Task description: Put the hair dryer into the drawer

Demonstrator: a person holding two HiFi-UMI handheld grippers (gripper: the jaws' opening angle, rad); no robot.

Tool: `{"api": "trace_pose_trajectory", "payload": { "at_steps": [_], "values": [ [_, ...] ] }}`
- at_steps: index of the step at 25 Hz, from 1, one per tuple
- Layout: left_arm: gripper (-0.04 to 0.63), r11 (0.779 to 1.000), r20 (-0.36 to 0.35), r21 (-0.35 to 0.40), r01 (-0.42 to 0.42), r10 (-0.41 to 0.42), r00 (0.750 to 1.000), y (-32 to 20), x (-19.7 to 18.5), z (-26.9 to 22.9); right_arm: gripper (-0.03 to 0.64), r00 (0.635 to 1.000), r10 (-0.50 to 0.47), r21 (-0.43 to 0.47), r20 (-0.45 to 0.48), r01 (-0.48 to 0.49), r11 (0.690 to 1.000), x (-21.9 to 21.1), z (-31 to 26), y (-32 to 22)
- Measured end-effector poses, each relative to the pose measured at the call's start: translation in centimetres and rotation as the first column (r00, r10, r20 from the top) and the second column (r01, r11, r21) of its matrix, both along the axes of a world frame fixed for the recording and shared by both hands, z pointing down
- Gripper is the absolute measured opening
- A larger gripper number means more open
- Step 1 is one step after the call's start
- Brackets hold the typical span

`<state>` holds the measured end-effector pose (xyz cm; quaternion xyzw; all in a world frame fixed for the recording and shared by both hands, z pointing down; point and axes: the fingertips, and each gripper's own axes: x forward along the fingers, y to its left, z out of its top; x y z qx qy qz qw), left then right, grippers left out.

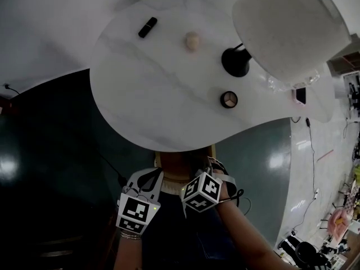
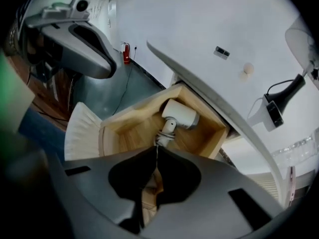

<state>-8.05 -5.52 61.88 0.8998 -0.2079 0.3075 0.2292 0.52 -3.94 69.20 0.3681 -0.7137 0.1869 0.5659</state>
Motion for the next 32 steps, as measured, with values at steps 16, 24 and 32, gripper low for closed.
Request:
{"api": "trace_pose_trajectory", "payload": {
  "at_steps": [16, 24, 32],
  "values": [
    [0.015, 0.999, -0.027, 0.035, -0.003, 0.004, 1.000, 0.3, 0.9, -3.9, 0.025, 0.994, -0.024, -0.008, 0.106, 0.025, 1.000, -0.1, -4.7, 1.1],
    [0.015, 0.998, -0.044, 0.069, -0.002, 0.005, 0.999, 0.0, 1.4, -6.6, 0.025, 0.990, -0.039, 0.025, 0.133, 0.036, 0.999, 0.6, -7.9, 0.6],
    [0.015, 0.993, -0.047, 0.116, -0.005, 0.010, 0.999, 0.2, 1.7, -9.4, 0.025, 0.986, -0.019, 0.075, 0.166, 0.007, 0.997, 1.0, -11.5, -0.2]
  ]
}}
